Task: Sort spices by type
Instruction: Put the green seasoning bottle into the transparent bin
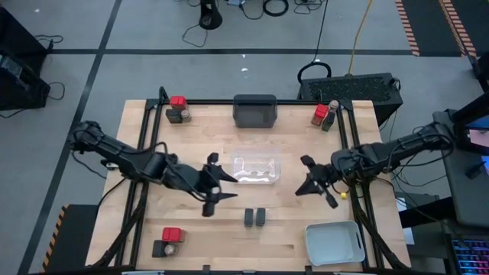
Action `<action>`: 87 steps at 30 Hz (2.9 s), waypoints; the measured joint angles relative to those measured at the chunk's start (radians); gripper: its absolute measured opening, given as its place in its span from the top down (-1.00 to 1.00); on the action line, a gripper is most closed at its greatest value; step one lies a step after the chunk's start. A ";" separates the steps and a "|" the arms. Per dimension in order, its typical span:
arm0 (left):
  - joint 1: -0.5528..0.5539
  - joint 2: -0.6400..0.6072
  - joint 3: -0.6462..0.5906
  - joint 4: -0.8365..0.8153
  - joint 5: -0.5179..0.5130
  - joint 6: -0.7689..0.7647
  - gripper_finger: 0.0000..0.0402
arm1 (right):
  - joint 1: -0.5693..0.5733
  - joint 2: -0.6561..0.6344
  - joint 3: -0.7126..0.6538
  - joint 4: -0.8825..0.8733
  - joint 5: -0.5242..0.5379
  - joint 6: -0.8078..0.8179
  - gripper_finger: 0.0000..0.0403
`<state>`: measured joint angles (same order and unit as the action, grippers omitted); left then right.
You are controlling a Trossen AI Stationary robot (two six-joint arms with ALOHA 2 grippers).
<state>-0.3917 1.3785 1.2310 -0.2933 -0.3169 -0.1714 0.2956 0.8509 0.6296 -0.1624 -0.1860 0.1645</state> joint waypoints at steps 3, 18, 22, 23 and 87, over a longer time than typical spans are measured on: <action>-0.003 0.065 0.126 -0.086 -0.014 -0.003 -0.03 | 0.027 0.000 0.000 0.000 0.001 -0.014 1.00; -0.001 0.110 0.340 -0.479 -0.110 -0.074 -0.03 | 0.029 0.072 0.141 -0.115 0.012 -0.110 1.00; 0.014 0.097 0.340 -0.684 -0.154 -0.227 -0.03 | 0.025 0.185 0.297 -0.270 0.094 -0.154 1.00; 0.021 0.095 0.339 -0.741 -0.156 -0.279 -0.03 | 0.024 0.218 0.336 -0.312 0.127 -0.166 1.00; 0.388 0.093 0.299 -1.273 0.062 -0.815 -0.03 | 0.014 0.533 0.563 -0.765 0.181 -0.139 0.22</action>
<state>-0.0034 1.4716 1.5295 -1.5658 -0.2546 -0.9861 0.3096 1.3838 1.1931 -0.9276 -0.0051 0.0258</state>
